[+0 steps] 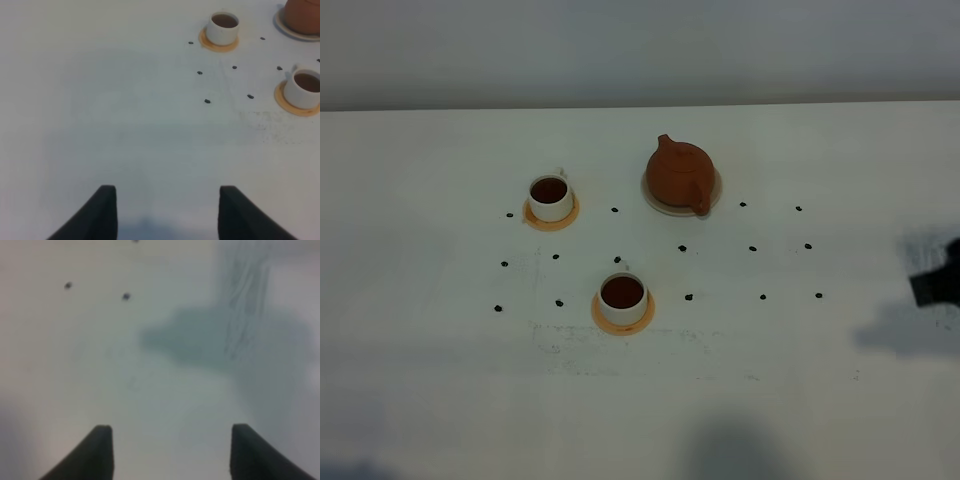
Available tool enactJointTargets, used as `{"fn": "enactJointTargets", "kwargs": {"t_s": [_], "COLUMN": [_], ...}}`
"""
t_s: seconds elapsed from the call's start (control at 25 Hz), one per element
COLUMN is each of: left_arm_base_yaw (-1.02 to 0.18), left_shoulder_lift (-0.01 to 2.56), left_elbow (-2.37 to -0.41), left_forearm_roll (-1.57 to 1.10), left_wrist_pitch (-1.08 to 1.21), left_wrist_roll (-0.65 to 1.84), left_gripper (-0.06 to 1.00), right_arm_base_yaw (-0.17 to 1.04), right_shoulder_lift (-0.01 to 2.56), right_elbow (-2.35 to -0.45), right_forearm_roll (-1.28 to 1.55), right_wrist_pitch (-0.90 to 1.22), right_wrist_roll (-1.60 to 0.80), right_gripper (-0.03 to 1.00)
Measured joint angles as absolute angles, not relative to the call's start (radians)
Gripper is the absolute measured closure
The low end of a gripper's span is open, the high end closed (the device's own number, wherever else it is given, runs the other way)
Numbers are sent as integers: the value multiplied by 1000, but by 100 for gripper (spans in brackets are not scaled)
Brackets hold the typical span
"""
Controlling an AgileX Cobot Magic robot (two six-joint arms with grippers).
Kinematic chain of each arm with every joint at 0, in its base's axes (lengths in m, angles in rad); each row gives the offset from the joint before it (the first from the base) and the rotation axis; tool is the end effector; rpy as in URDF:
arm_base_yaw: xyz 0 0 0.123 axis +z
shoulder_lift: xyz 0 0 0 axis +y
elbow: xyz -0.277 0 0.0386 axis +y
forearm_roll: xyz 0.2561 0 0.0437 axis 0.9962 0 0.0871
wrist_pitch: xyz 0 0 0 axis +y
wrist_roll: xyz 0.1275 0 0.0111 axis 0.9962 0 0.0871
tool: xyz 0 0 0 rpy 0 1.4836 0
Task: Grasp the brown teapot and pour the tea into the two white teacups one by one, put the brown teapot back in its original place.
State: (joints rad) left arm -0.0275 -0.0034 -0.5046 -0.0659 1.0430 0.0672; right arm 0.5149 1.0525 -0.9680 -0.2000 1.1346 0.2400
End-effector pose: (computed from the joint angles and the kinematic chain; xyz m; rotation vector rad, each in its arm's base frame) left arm 0.0404 -0.0084 0.2682 0.0981 2.0149 -0.0533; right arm 0.1937 0.0831 0.2911 -0.4230 2.6285 -0.0296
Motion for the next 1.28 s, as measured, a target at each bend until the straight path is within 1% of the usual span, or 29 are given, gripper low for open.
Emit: {"fn": "enactJointTargets", "kwargs": {"t_s": [0.36,0.64,0.84,1.2,1.28], "left_arm_base_yaw": [-28,-28,-28,-28,-28], "left_shoulder_lift": [-3,-3,-3,-3,-3], "left_elbow": [-505,-505,-505,-505,-505], "left_forearm_roll": [-66,-66,-66,-66,-66], "left_wrist_pitch": [1043,1043,1043,1043,1043], "left_wrist_roll": [67,67,67,67,67], "left_gripper": [47,47,47,47,47], "right_arm_base_yaw": [515,515,515,515,496], "right_shoulder_lift": [648,367,323,322,322], "right_elbow": [-765,-543,-516,-514,-514], "right_forearm_roll": [-173,-132,-42,-16,-7], "right_wrist_pitch": [1174,1082,1094,1094,1094], "right_wrist_roll": [160,107,-40,-59,-59], "right_gripper": [48,48,48,48,48]}}
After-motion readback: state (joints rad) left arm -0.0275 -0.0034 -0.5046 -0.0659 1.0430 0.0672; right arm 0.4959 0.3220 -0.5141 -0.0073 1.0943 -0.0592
